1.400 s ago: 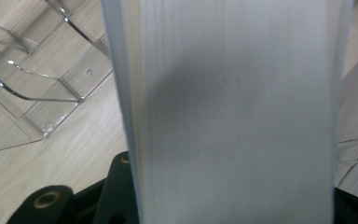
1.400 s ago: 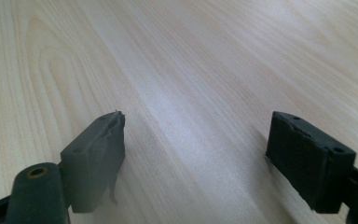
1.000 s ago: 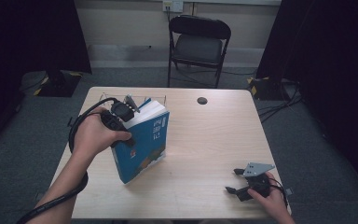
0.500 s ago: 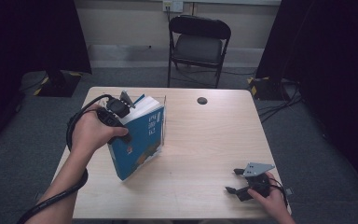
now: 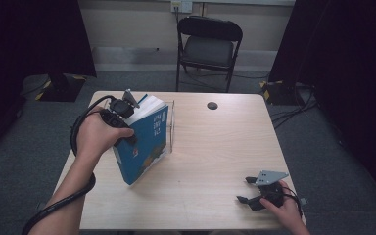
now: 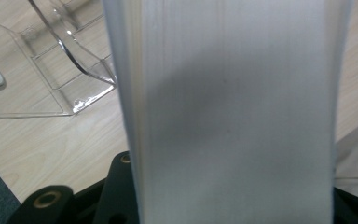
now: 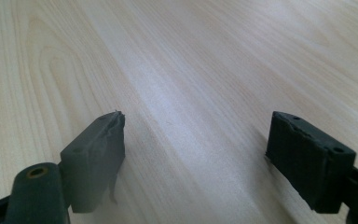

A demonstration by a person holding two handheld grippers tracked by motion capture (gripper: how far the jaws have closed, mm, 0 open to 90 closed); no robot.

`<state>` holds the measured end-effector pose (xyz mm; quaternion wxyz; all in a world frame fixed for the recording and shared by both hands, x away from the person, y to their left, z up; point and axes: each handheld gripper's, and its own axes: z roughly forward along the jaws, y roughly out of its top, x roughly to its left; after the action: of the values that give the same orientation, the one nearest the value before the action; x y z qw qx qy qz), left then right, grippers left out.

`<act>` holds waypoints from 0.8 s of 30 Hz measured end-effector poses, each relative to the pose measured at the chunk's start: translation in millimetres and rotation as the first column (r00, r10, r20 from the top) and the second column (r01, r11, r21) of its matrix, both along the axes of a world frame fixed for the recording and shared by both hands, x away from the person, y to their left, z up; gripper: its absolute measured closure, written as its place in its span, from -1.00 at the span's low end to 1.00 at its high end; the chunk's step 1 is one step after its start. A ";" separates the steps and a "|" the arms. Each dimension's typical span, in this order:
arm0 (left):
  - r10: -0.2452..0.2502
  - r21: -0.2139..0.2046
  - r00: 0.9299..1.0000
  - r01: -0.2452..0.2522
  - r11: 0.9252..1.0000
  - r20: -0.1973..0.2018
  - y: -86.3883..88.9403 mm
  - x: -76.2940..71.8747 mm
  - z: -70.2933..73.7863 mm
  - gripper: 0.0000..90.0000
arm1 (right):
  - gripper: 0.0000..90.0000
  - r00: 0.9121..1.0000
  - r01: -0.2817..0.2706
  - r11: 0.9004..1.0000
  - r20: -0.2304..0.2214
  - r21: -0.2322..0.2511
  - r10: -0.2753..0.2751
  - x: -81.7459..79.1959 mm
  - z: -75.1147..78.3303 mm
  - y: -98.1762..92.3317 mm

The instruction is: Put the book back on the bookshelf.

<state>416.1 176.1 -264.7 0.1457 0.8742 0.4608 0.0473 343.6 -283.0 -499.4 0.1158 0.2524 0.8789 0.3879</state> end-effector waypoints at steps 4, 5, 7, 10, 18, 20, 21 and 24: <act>0.021 0.000 1.000 -0.021 1.000 0.001 -0.3 6.5 -0.5 0.38 | -0.58 1.000 0.001 1.000 -0.003 0.000 -0.001 -0.1 0.0 0.0; 0.031 -0.005 1.000 -0.031 0.999 0.003 -0.2 7.3 -0.9 0.38 | -0.58 1.000 0.001 1.000 -0.003 0.000 -0.001 -0.1 0.0 0.0; 0.035 0.002 0.999 -0.035 0.999 0.019 0.2 9.6 -0.9 0.38 | -0.58 1.000 0.000 1.000 -0.002 0.000 0.000 -0.1 0.0 0.0; 0.077 -0.024 0.997 -0.077 0.997 0.009 -0.9 12.5 -0.7 0.38 | -0.58 1.000 0.001 1.000 -0.002 0.000 -0.001 -0.1 0.0 0.1; 0.073 -0.011 0.997 -0.073 0.997 0.026 -7.7 20.2 1.4 0.38 | -0.58 1.000 0.001 1.000 -0.002 0.000 -0.001 -0.2 0.0 0.1; 0.077 -0.015 0.997 -0.077 0.997 0.028 -10.0 21.5 1.0 0.38 | -0.58 1.000 0.001 1.000 -0.002 0.000 -0.001 -0.2 0.0 0.1; 0.078 -0.010 0.997 -0.078 0.997 0.028 -10.7 22.2 1.1 0.38 | -0.58 1.000 0.001 1.000 -0.002 0.000 -0.001 -0.1 0.0 0.1; 0.093 -0.020 0.995 -0.093 0.995 0.030 -11.7 24.5 0.2 0.38 | -0.58 1.000 0.000 1.000 0.000 0.000 0.000 0.0 0.0 0.0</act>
<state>440.6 164.4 -264.5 0.1587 0.8495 0.4992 0.0630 343.5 -283.0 -499.4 0.1158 0.2524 0.8789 0.3879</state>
